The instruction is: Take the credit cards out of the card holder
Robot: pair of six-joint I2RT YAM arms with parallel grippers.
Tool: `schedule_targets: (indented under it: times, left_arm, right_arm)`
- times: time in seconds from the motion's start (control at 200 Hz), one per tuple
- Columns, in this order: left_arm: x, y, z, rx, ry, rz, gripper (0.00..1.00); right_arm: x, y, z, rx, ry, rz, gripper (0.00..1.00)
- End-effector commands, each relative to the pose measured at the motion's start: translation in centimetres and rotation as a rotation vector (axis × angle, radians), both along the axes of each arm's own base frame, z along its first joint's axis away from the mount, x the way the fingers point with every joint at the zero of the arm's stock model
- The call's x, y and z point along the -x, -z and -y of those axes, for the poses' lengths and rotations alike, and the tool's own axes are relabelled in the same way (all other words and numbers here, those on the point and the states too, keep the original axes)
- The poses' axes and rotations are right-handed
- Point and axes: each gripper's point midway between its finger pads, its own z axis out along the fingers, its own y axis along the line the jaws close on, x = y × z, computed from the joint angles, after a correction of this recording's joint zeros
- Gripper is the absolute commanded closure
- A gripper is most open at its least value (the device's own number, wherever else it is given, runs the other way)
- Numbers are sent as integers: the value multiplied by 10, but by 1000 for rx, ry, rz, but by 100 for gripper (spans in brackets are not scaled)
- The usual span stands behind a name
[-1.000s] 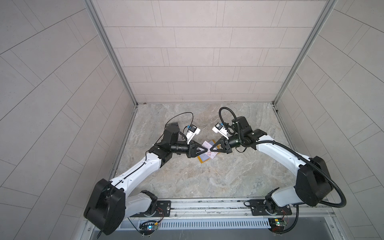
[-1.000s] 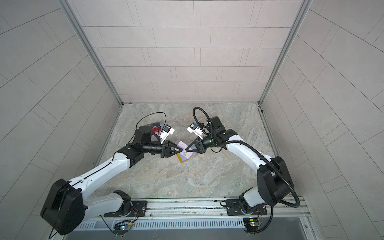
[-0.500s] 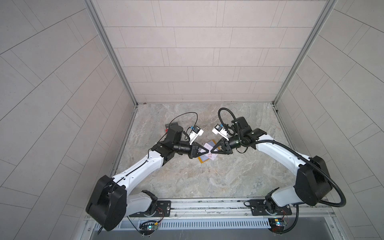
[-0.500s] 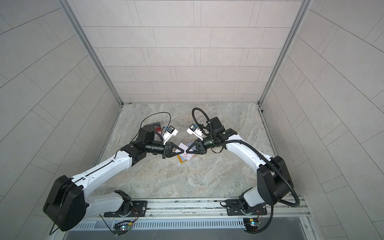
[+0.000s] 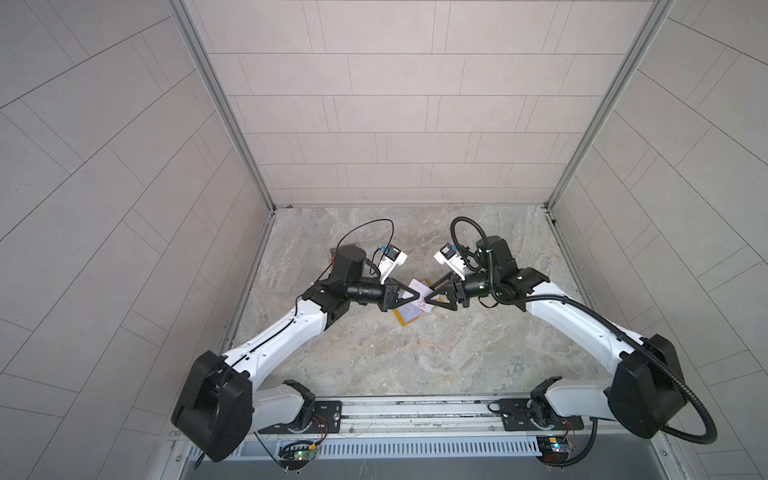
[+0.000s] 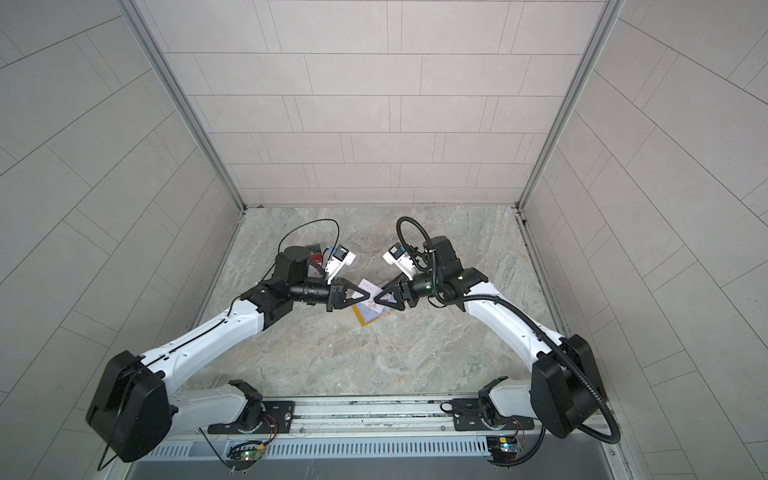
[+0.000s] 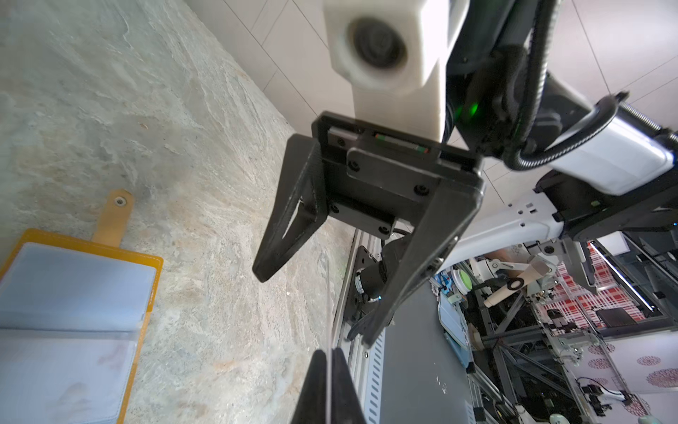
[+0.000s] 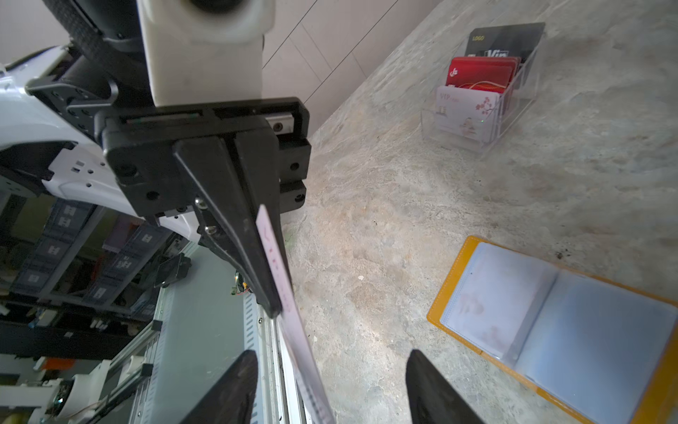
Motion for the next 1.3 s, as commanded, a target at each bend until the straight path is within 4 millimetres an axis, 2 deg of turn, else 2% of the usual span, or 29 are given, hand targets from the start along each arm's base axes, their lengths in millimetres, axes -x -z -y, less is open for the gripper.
schedule_targets:
  times: [0.0,0.15,0.335,0.385,0.415,0.551,0.686,0.801,1.066,1.297]
  left_arm:
    - [-18,-25,0,82,-81,52,100]
    - [-30,-46,-3,177,-164,80,100]
    - [-38,-62,-6,251,-228,89,100]
    - [-39,-65,-7,268,-240,94,100]
    - [-48,-66,-16,273,-276,97,100]
    - [-51,-72,-20,311,-299,91,100]
    - [-53,-79,-24,356,-323,90,100]
    - [-53,-83,-24,379,-321,92,100]
    - [-52,-91,-24,413,-312,87,100]
    - [-53,-90,-25,410,-319,82,100]
  right_arm:
    - [-27,-34,-2,-185,162,54,27]
    - [-41,-39,2,-303,287,9,25]
    - [-44,-51,-4,-366,287,16,28]
    - [-43,-56,-6,-374,273,24,31]
    - [-43,-60,-7,-383,267,29,33]
    - [-42,-74,-8,-419,251,31,41]
    - [-41,-81,-9,-453,241,21,45]
    - [-42,-87,-10,-490,235,3,48]
    - [-48,-102,-14,-583,207,-19,68]
    - [-48,-111,-14,-638,192,8,78]
